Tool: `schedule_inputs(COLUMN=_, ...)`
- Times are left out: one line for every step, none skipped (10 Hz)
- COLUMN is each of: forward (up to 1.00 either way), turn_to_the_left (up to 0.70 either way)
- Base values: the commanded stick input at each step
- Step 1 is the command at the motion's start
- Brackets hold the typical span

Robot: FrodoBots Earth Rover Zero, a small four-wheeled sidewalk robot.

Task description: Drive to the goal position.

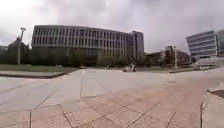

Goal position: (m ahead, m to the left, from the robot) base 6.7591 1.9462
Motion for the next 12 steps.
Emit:
schedule_inputs(forward=0.7, turn_to_the_left=0.0)
schedule_inputs(forward=0.7, turn_to_the_left=0.0)
schedule_inputs(forward=0.7, turn_to_the_left=0.0)
schedule_inputs(forward=0.7, turn_to_the_left=0.0)
schedule_inputs(forward=0.7, turn_to_the_left=0.0)
schedule_inputs(forward=0.7, turn_to_the_left=0.0)
schedule_inputs(forward=0.7, turn_to_the_left=0.0)
schedule_inputs(forward=0.7, turn_to_the_left=0.0)
schedule_inputs(forward=0.7, turn_to_the_left=0.0)
schedule_inputs(forward=0.7, turn_to_the_left=0.0)
schedule_inputs(forward=0.7, turn_to_the_left=0.0)
schedule_inputs(forward=0.7, turn_to_the_left=0.0)
